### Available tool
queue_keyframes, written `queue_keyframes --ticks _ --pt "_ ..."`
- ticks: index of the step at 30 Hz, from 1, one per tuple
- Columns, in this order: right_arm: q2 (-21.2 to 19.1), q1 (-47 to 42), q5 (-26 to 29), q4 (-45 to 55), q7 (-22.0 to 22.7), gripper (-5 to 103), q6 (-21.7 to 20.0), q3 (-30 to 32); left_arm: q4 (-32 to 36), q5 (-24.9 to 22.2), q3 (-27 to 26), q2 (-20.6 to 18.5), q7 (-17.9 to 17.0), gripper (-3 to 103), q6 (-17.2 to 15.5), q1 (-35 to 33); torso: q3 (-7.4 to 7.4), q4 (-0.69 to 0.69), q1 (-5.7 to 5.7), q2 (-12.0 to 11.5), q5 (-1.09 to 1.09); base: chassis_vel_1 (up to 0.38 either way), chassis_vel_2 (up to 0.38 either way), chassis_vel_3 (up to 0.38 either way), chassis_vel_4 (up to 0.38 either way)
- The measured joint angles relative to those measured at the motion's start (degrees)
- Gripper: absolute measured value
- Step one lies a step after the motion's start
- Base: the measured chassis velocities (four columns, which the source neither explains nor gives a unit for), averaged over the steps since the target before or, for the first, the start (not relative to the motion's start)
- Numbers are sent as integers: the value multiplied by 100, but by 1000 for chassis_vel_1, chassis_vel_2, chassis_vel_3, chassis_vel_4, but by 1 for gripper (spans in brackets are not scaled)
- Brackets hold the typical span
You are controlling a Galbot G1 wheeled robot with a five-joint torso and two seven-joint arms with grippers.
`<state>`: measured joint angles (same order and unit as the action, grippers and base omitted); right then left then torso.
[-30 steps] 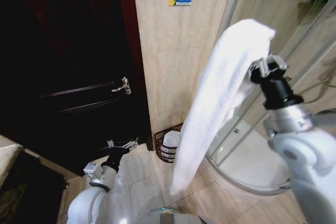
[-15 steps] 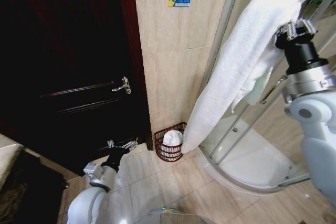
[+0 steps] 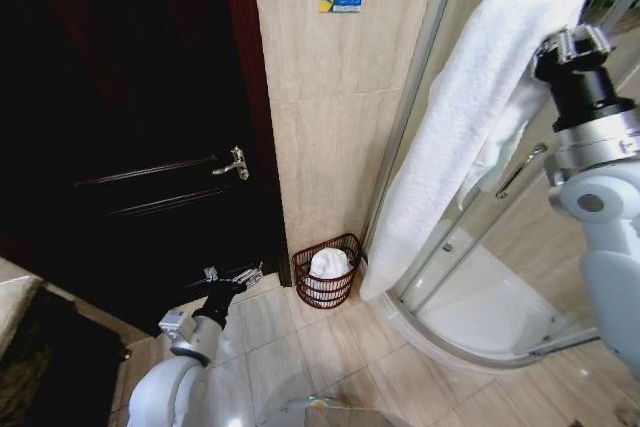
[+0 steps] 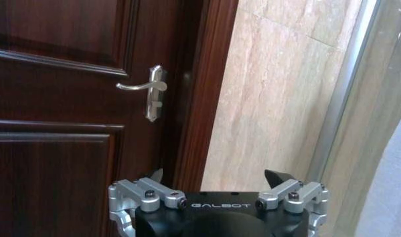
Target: Discard the used towel into the hamper.
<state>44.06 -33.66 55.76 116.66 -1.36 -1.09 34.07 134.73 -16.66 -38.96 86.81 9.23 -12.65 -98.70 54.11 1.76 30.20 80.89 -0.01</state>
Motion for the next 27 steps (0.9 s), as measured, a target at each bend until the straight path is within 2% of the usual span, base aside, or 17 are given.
queue_keyframes --ticks 12,18,27 --pt "714 1382 -212 -844 13 13 123 -782 0 0 -1 0 0 100 0 0 -1 -1 0 -2 0 0 0 0 0" --pt "1233 2289 -618 -1605 25 13 263 -1362 0 0 0 0 0 100 0 0 0 1 0 -3 0 0 0 0 0" --pt "1567 3048 -1126 -2430 -204 13 501 -1864 0 0 0 0 0 100 0 0 -1 1 0 -3 -1 0 0 0 0"
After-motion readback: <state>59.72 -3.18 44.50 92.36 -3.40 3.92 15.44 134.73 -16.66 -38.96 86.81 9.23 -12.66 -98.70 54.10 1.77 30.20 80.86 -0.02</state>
